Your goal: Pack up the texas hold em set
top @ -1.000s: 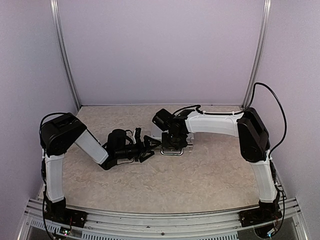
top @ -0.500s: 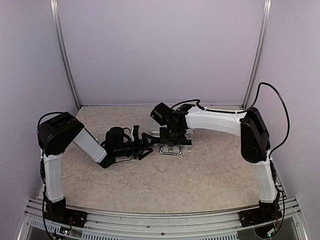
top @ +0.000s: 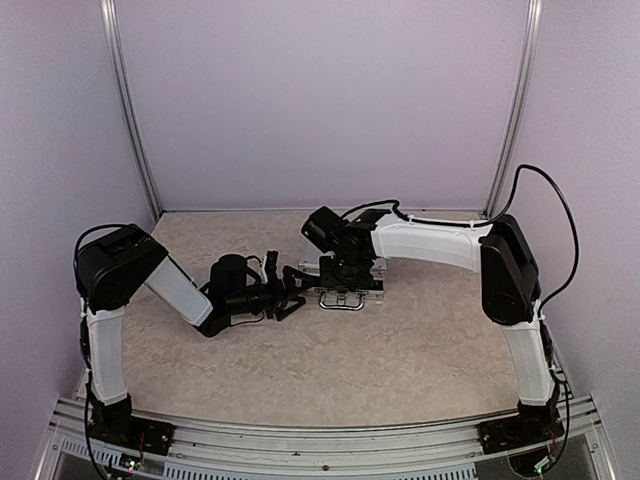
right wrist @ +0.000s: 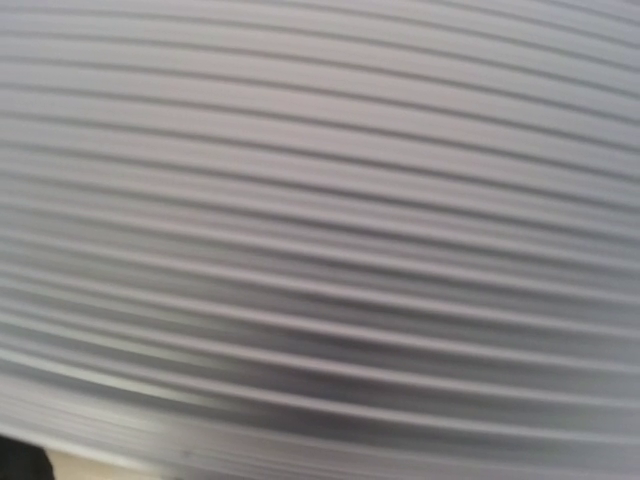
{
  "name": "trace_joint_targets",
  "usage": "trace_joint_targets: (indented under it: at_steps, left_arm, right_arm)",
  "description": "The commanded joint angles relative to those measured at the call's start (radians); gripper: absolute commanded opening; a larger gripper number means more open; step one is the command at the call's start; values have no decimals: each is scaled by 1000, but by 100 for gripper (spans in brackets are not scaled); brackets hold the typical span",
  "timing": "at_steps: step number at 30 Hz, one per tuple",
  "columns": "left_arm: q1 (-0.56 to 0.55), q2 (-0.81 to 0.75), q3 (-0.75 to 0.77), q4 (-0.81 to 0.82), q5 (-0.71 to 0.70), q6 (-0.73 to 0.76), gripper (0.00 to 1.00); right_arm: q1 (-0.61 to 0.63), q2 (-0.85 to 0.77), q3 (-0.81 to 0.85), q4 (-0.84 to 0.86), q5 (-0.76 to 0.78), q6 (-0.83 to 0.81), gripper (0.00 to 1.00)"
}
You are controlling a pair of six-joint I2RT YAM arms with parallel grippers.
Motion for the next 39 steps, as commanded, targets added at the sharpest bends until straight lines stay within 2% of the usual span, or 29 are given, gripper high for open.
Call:
trace_joint_targets:
  at_steps: [1, 7, 16, 28, 39]
  left_arm:
    - [8, -48, -15, 24, 7, -2, 99]
    - [24, -54, -9, 53, 17, -23, 99]
    - [64, -95, 77, 75, 17, -29, 99]
    - [72, 4, 238, 193, 36, -71, 99]
    - [60, 34, 263, 216, 36, -81, 99]
  right_arm:
    - [-30, -61, 77, 46, 87, -62, 25]
    - [-61, -81, 101, 75, 89, -128, 32]
    - [-62, -101, 79, 109, 85, -156, 34]
    - [-140, -96, 105, 176, 84, -251, 38]
    - [-255, 27, 337, 221, 42, -414, 45]
